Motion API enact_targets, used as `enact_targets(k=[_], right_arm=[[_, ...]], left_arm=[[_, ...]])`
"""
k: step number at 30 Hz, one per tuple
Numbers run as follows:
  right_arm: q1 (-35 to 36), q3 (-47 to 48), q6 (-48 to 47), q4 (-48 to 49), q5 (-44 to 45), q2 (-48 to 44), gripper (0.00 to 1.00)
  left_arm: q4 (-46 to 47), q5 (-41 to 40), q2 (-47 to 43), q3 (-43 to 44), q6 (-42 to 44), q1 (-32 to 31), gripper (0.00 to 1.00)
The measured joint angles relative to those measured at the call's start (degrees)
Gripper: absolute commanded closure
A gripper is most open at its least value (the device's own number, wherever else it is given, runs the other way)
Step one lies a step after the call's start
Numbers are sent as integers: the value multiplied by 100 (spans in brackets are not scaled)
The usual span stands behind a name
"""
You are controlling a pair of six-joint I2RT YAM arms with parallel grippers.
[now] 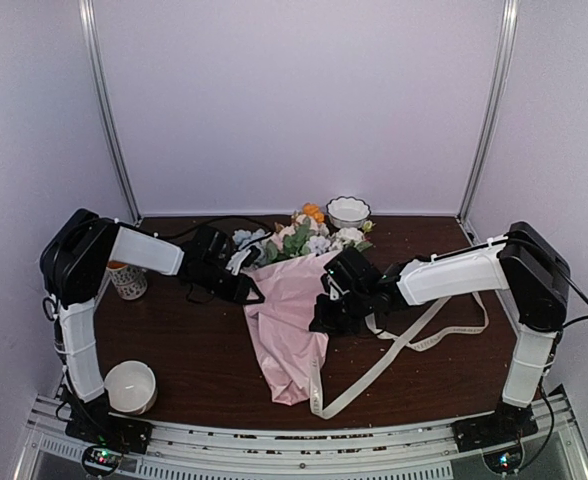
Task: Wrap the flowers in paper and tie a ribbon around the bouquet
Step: Pass from the left arm to the right, then pick up the left side of the ribbon at the center of the board.
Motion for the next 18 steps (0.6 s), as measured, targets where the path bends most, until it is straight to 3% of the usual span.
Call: enact_targets(k=[8,15,18], right_arm=[[0,0,70,28,2,28,100],[0,-31,120,153,11,28,100],[2,-28,72,146,39,28,100]], left_arm=[[46,-588,-1366,-522,299,-352,57],[31,-382,-2990,-916,1349,-1978,52],[-286,-219,-3169,-966,2105,-2697,49]])
